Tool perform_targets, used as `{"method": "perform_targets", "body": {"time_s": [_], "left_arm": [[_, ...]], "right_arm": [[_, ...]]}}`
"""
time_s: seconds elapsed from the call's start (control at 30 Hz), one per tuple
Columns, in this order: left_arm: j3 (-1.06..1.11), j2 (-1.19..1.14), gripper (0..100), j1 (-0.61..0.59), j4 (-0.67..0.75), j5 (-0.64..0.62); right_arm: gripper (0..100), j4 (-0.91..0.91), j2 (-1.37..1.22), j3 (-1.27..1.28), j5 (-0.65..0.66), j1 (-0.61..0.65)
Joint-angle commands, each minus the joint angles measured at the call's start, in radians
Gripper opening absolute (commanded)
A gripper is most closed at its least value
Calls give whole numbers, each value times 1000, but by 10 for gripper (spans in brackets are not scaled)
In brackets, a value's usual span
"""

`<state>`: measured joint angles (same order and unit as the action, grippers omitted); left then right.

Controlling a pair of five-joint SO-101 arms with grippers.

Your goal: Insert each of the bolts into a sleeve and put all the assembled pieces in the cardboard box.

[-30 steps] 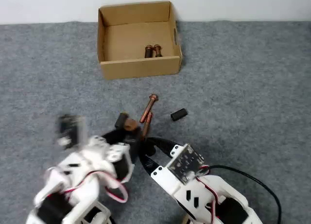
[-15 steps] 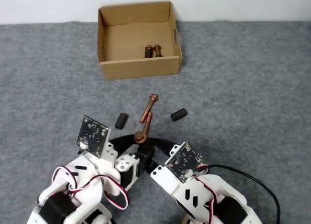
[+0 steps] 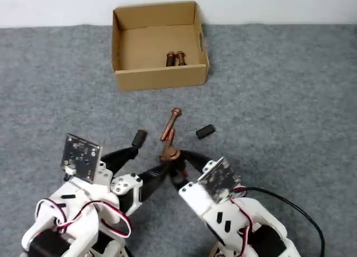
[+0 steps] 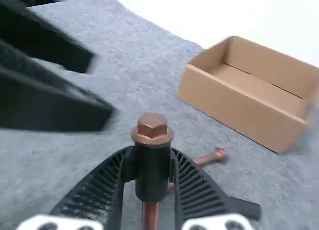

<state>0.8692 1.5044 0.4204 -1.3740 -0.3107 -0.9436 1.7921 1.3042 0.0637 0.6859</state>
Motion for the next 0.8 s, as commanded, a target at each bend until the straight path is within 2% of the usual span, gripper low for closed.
{"method": "perform_targets", "body": {"time_s": [0.0, 0.03, 0.13, 0.3, 0.4, 0.5, 0.77], "left_arm": [[5, 0, 39, -81, 69, 8], [31, 0, 0, -118, 92, 8], [160, 0, 6, -236, 180, 9], [509, -2, 5, -384, 460, 117], [696, -2, 5, -420, 654, 157], [820, -2, 5, -423, 786, 164], [820, -8, 5, -425, 764, 158]], "right_arm": [[8, 19, -21, -14, -112, -139], [8, 5, -44, -28, -132, -174], [8, -35, -170, -117, -201, -254], [8, -62, -512, -370, -298, -321], [8, -62, -733, -562, -351, -335], [8, -62, -941, -767, -400, -335], [8, -53, -1426, -1254, -417, -335]]}}
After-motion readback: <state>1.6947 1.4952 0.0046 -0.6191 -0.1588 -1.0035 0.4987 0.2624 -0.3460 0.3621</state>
